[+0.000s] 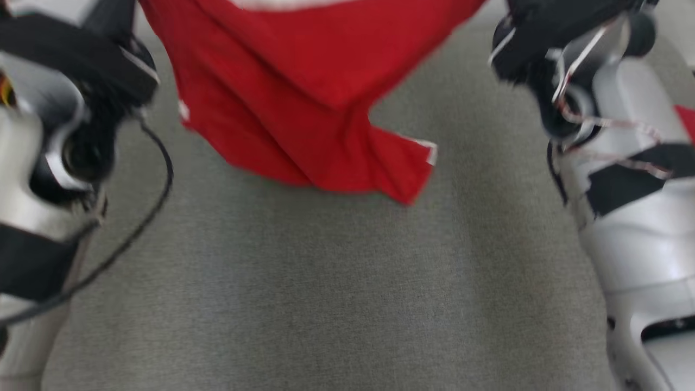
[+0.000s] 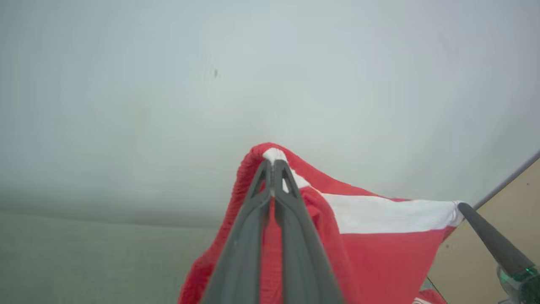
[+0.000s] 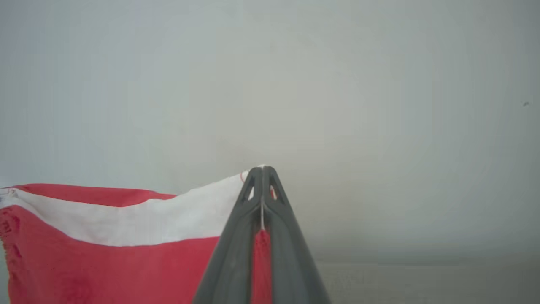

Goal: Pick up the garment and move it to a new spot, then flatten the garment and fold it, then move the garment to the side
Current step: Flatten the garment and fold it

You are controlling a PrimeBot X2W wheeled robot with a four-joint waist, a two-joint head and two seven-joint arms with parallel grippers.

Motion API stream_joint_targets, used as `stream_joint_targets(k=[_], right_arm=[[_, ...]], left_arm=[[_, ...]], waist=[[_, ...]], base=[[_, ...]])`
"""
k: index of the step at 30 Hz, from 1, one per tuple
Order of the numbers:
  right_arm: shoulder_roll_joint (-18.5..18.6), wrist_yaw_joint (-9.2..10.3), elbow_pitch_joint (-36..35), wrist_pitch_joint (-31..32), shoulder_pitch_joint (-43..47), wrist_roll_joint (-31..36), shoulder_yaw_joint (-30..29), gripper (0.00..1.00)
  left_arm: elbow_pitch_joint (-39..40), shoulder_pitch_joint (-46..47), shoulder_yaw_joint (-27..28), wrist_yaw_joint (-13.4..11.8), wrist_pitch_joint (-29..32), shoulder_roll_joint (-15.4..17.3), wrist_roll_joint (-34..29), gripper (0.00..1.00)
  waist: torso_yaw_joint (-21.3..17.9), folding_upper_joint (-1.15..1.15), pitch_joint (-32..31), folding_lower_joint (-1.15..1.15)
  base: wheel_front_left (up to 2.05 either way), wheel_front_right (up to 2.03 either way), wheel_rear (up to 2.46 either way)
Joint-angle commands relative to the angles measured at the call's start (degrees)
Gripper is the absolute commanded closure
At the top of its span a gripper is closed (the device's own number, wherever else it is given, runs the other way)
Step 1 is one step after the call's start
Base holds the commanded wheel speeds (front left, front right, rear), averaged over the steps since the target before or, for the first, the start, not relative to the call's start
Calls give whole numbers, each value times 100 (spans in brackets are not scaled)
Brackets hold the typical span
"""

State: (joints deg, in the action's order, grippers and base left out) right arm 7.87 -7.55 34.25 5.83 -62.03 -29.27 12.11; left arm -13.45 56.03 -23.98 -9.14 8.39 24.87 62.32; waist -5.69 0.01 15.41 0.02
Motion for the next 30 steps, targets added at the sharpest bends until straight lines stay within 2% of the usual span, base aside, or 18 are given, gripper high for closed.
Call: stream_joint_targets(k=[1,3,5,9,13,16,20,23,27,30], right_arm=[[16,11,235,-264,-340,141,-124,100],[19,11,525,-699,-847,362,-336,100],[16,11,747,-1152,-1325,601,-535,100],[133,12,1167,-1882,-2024,1187,-982,100],[91,12,1047,-2087,-2477,1646,-1201,100],[55,12,710,-2097,-2351,1839,-1196,100],[127,11,882,-2088,-1825,1926,-453,100],[282,11,978,-2066,-1340,1713,193,100],[464,11,833,-2001,-772,1369,828,100],[744,11,484,-1902,-177,978,1314,100]], left_arm=[[-220,347,102,63,-181,-86,-52,100],[-498,794,285,138,-486,-175,-81,100],[-729,1235,236,262,-813,-189,-358,100],[-1073,1846,328,596,-1572,-399,-594,100],[-1258,2146,402,992,-2022,-561,-580,100],[-1328,2015,361,1225,-2152,-641,-614,100],[-1403,1486,125,1459,-2230,-631,-722,100],[-1357,819,-27,1577,-2308,-677,-733,100],[-1264,10,-145,1620,-2347,-697,-725,100],[-1152,-884,-108,1653,-2359,-697,-697,100]], waist=[[-479,-1,817,-2],[-506,-1,895,-2],[-503,-1,986,-2],[-453,-1,979,-2],[-382,-1,938,-2],[-331,-1,940,-2],[-281,-1,920,-2],[-274,-1,805,-2],[-273,-1,613,-2],[-264,-1,260,-2]], base=[[0,0,0],[0,0,0],[0,0,0],[0,0,0],[0,0,0],[0,0,0],[0,0,0],[0,0,0],[0,0,0],[0,0,0]])
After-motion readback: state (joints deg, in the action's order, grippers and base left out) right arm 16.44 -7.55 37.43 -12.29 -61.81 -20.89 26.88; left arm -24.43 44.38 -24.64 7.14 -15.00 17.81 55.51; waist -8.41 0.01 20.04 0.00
